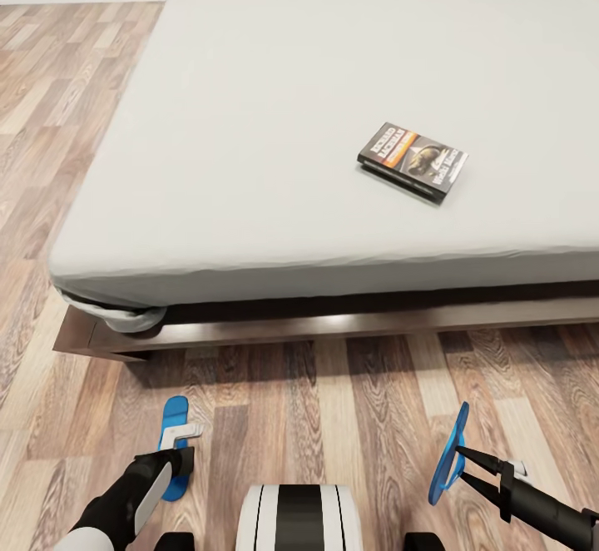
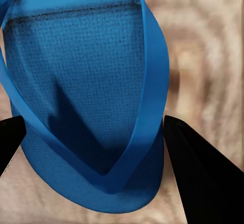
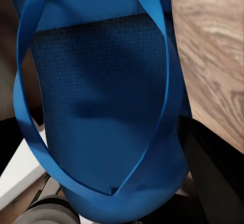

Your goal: In the bedroom, move the book from the bed onto either nightstand, and place the two sandals side by side next to the bed.

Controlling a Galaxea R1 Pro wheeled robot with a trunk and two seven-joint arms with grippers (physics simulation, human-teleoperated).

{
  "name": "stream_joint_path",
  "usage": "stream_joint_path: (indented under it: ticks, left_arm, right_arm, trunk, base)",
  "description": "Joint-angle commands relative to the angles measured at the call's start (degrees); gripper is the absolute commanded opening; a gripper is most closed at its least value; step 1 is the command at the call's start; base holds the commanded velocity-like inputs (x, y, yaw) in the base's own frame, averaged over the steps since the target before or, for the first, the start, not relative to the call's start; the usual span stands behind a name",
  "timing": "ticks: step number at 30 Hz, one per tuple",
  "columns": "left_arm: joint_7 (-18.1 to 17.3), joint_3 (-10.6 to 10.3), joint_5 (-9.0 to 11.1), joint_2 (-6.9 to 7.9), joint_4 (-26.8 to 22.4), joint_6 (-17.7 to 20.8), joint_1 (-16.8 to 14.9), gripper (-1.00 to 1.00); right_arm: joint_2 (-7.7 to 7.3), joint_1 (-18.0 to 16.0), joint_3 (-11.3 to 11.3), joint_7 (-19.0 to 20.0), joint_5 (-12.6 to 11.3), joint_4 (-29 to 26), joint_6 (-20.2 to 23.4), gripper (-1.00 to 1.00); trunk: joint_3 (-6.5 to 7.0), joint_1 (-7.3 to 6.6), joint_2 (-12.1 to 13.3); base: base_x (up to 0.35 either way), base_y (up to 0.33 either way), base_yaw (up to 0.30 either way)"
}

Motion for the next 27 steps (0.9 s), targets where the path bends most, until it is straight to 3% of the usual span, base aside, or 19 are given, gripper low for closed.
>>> stream_joint_path:
  ticks: [1,27]
  left_arm:
    - [0.42,-0.32,0.53,0.06,-0.12,0.26,-0.01,-1.00]
    - [0.23,-0.49,0.53,-0.03,-0.05,0.18,-0.01,-1.00]
  right_arm:
    - [0.00,-0.01,-0.07,0.08,-0.13,0.01,0.43,-1.00]
    - [0.00,-0.01,-0.07,0.17,-0.22,-0.06,-0.10,-1.00]
  trunk:
    - [-0.03,0.00,-0.01]
    - [-0.03,0.00,-0.01]
  base:
    - [0.034,0.009,0.000]
    - [0.029,0.019,0.000]
